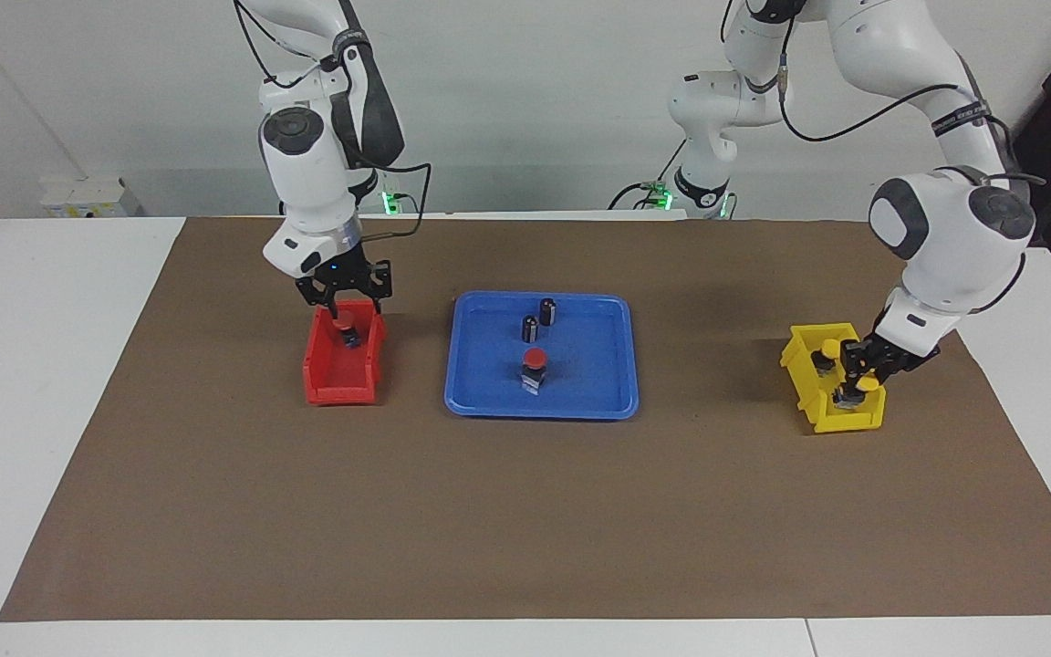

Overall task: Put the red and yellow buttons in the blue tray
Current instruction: 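Grasp a yellow button with the left gripper while the right gripper returns, then place the yellow button in the tray while the right gripper grasps red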

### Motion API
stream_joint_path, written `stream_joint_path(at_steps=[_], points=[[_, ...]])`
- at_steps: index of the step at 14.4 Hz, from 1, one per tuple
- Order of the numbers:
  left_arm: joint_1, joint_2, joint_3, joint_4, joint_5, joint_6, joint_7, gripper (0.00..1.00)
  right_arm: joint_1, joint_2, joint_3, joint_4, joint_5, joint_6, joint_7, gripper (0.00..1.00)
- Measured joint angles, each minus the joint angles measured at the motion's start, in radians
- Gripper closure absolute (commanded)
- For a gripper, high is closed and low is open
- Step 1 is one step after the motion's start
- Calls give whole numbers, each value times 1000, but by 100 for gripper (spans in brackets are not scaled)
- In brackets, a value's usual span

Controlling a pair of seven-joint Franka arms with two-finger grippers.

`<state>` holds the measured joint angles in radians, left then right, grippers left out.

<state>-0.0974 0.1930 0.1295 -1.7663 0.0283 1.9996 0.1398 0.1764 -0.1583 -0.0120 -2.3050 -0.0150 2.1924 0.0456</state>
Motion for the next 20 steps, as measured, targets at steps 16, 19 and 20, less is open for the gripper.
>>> stream_joint_path(at_steps=[16, 19, 20], points=[[-648, 53, -14, -90, -54, 175, -804, 98, -26, 37, 7, -138, 55, 146, -74, 39], [-674, 85, -14, -112, -58, 205, -836, 79, -27, 36, 6, -149, 55, 147, -94, 52], [-679, 95, -14, -113, -58, 206, -841, 38, -27, 36, 5, -152, 55, 147, -97, 60]])
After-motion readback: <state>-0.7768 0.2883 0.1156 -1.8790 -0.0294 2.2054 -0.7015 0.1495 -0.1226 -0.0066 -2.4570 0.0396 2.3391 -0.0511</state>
